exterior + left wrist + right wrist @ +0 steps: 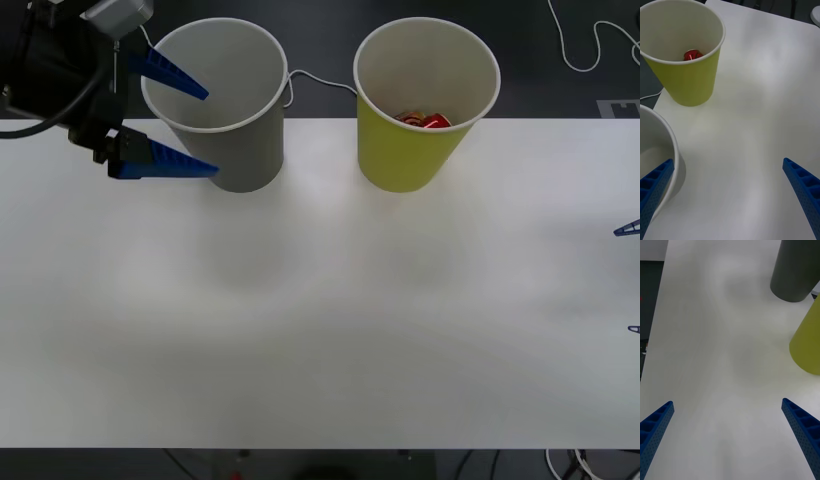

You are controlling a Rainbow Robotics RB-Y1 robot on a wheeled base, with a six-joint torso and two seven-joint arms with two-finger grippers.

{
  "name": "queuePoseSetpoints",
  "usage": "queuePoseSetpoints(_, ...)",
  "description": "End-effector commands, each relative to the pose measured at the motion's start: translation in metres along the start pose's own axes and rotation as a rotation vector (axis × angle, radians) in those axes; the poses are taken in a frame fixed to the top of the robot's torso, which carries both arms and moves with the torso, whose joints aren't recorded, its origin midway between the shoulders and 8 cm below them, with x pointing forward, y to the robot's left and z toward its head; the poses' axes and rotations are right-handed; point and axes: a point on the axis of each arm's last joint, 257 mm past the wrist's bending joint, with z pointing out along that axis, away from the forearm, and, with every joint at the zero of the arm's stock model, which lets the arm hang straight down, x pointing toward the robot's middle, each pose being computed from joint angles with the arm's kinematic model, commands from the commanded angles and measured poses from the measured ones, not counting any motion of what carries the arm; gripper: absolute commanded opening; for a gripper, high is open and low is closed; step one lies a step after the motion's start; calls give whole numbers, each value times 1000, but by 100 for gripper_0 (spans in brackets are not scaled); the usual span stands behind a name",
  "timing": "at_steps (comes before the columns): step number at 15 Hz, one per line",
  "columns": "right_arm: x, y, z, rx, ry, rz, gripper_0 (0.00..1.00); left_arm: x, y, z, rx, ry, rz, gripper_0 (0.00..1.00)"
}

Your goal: Put the can into the green bin and the plastic bottle into the gray bin

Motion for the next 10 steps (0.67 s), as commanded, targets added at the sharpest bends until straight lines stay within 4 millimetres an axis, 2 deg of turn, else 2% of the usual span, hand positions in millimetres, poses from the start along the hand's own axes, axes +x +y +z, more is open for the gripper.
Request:
queuePoseSetpoints(1,0,0,0,0,0,0,100,31,-17,1,10,7,57,100)
queuePoseSetpoints(6,0,0,0,0,0,0,100,82,-37,5,39,35,188,100)
queuePoseSetpoints(10,0,0,0,0,0,0,100,110,-50,9,58,44,256,100)
